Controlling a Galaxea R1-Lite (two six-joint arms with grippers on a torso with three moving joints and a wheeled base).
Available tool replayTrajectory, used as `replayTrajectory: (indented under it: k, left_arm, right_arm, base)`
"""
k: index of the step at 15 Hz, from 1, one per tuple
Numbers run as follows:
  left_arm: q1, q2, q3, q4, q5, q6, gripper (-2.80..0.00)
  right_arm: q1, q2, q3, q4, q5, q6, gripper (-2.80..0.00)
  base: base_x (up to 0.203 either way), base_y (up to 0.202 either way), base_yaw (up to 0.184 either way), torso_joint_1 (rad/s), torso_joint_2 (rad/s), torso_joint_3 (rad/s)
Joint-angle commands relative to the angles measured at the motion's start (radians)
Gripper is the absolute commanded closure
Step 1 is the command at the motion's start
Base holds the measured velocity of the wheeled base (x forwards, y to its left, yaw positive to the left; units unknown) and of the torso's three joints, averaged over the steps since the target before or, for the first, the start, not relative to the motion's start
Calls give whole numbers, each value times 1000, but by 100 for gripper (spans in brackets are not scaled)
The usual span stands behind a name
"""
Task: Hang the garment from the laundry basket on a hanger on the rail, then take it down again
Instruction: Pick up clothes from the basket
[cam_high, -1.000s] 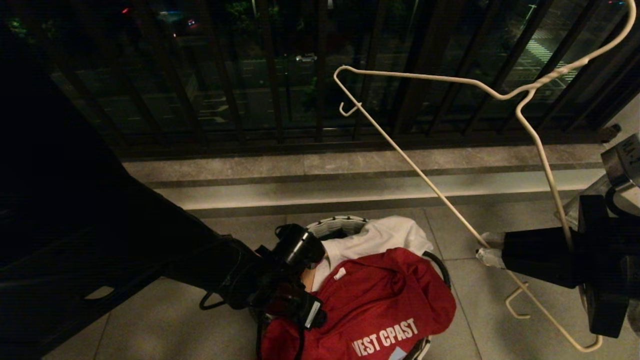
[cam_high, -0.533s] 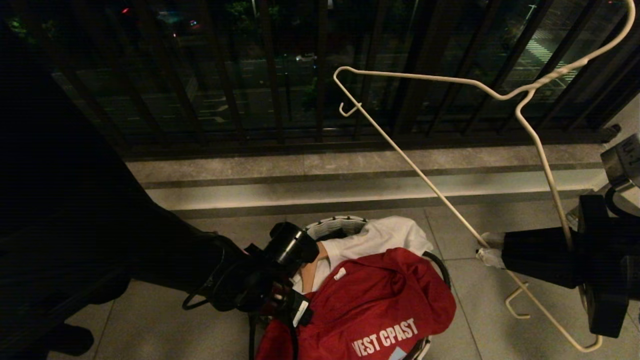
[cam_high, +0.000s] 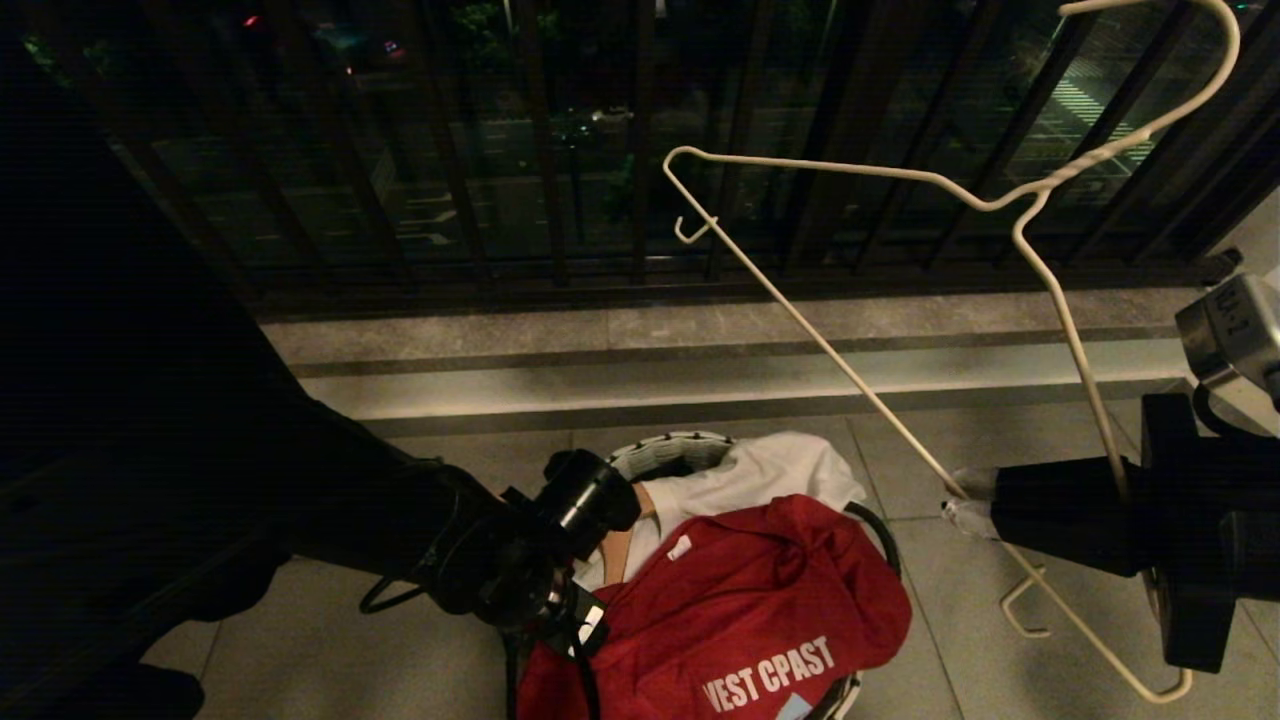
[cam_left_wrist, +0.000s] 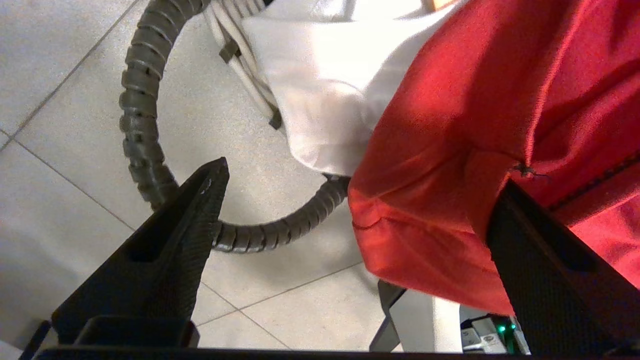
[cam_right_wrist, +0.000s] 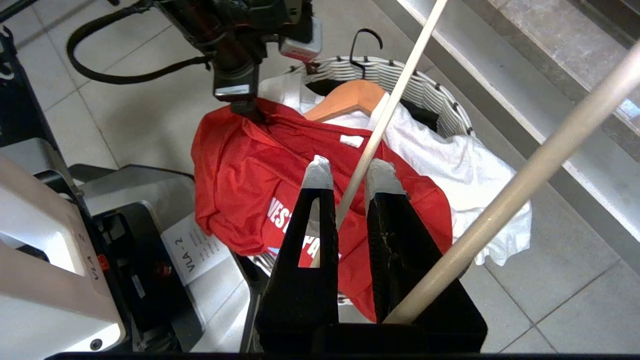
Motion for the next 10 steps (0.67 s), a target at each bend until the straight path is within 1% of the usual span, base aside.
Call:
replayTrajectory:
  k: [1, 3, 6, 10]
  left_arm:
    - [-8, 18, -14, 0, 3, -22, -280]
    - [-27, 41, -22, -3, 3, -44, -280]
    - [-66, 24, -27, -4, -5, -80, -280]
    - [-71, 72, -39, -9, -3, -89, -280]
  right_arm:
    - [1, 3, 0, 1, 3, -3, 0]
    - [1, 1, -1, 1, 3, -3, 0]
    - [1, 1, -3, 1, 3, -3, 0]
    - [1, 0, -3, 1, 3, -3, 0]
  base:
    - [0, 0, 0, 0, 0, 0]
    - [0, 0, 0, 0, 0, 0]
    - [0, 0, 0, 0, 0, 0]
    - [0, 0, 0, 0, 0, 0]
